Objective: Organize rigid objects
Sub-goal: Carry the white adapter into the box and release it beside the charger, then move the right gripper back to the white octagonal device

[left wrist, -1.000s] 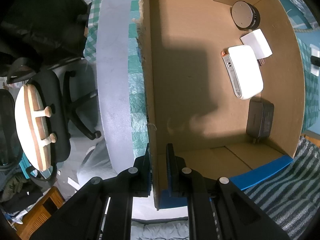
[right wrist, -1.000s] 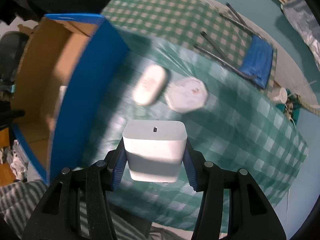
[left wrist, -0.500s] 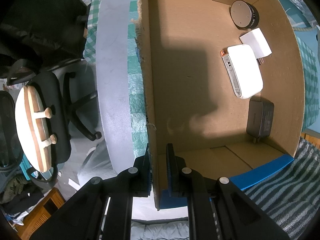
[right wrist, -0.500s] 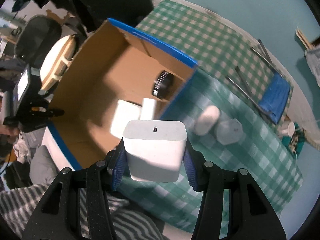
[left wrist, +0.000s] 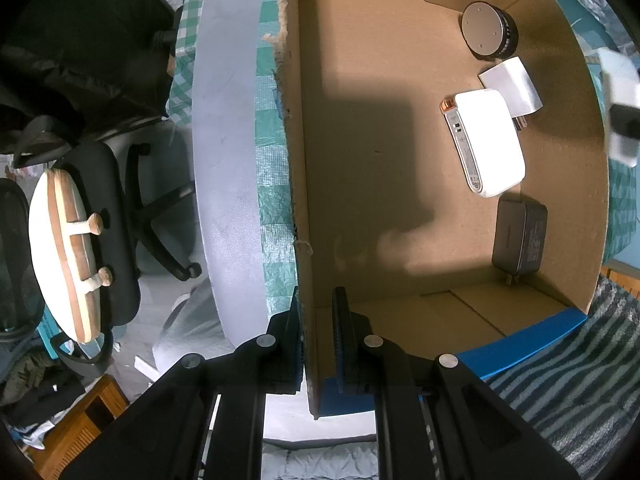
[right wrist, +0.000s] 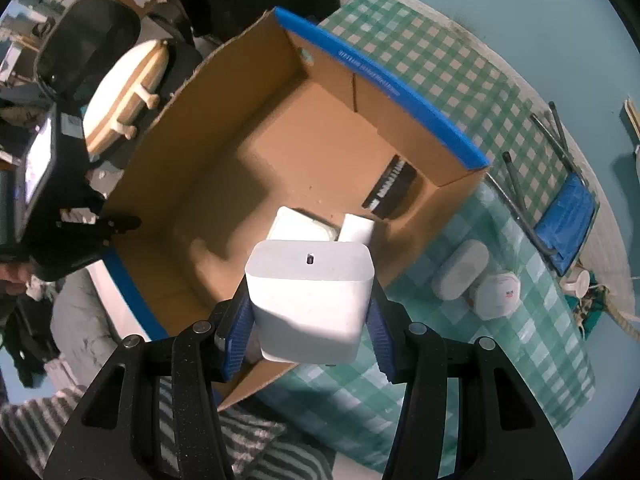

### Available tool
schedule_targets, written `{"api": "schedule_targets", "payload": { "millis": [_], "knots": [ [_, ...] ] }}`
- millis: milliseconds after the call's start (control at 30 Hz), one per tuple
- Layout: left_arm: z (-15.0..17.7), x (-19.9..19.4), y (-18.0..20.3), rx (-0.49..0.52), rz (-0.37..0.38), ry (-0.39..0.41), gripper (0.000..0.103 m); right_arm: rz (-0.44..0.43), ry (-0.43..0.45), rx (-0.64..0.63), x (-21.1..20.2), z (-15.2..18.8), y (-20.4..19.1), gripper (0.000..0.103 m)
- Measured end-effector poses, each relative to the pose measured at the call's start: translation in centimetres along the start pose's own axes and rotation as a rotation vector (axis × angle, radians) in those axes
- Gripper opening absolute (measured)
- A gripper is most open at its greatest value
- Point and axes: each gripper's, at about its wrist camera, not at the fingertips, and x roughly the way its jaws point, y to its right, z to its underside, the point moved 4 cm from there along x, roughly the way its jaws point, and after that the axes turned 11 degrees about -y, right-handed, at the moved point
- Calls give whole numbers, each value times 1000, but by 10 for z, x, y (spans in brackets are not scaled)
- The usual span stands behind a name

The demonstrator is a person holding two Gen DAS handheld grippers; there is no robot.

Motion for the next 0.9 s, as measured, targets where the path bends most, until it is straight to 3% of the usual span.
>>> {"api": "schedule_targets", "payload": {
  "millis": [333,900],
  "knots": [
    [2,3,0,0,5,-8,10,8,-34,8,23,-5,-4,51],
    [1,3,-1,6,0,-8,11,-11,38,48,3,-1,7,51]
  ]
}}
